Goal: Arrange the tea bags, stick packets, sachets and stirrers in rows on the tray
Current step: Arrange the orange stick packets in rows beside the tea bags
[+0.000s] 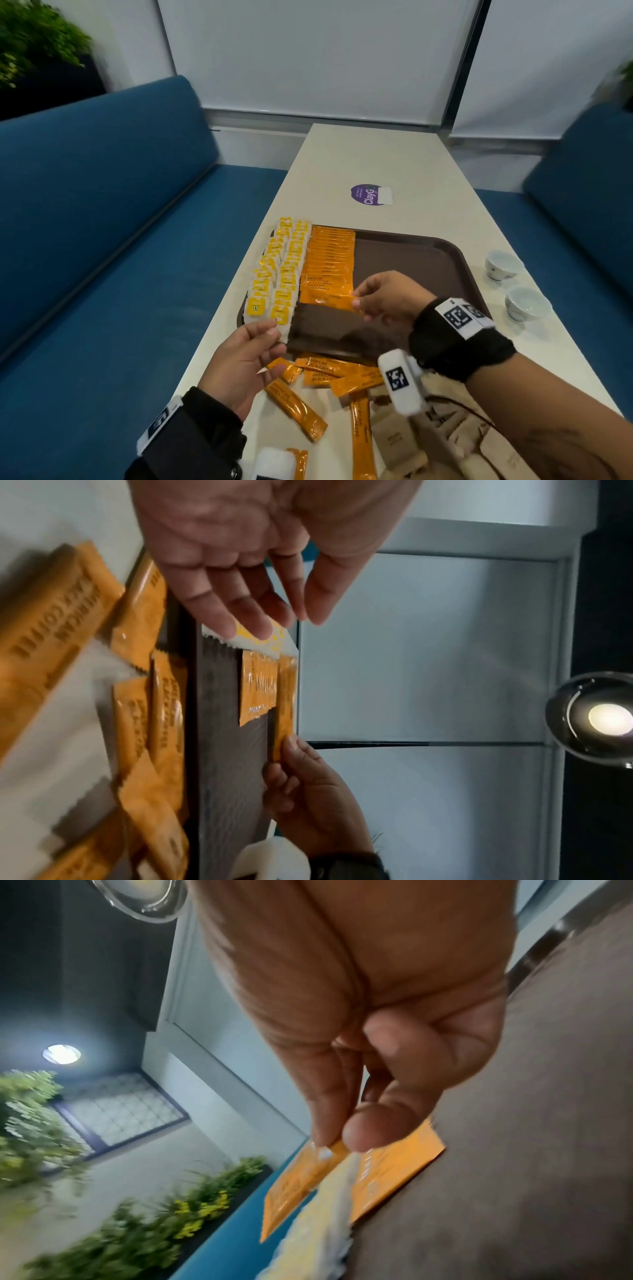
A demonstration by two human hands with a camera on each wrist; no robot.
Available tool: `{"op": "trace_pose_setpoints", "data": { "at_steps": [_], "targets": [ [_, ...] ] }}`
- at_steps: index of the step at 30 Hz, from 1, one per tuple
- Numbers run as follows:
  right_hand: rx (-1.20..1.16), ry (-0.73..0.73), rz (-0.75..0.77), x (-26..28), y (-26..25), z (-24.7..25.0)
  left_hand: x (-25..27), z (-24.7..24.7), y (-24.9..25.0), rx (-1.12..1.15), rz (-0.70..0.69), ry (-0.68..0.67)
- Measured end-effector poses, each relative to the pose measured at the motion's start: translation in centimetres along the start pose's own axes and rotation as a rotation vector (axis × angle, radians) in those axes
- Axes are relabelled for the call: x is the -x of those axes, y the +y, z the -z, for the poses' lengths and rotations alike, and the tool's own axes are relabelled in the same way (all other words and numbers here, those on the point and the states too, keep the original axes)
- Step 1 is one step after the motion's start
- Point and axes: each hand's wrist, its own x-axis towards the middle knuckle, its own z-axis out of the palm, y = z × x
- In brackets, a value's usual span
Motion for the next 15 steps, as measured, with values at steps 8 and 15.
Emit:
{"op": "trace_pose_setpoints", "data": {
  "at_steps": [8, 15],
  "targets": [
    [0.128, 0.015, -0.188, -6.2, -0.8, 0.4, -0.1, 1.2, -0.1, -0.210, -0.024, -0.018],
    [0.182, -0.021, -0.317, -8.6, -2.2, -0.4, -0.8, 1.8, 0.2, -0.214, -0.021, -0.011]
  ]
}}
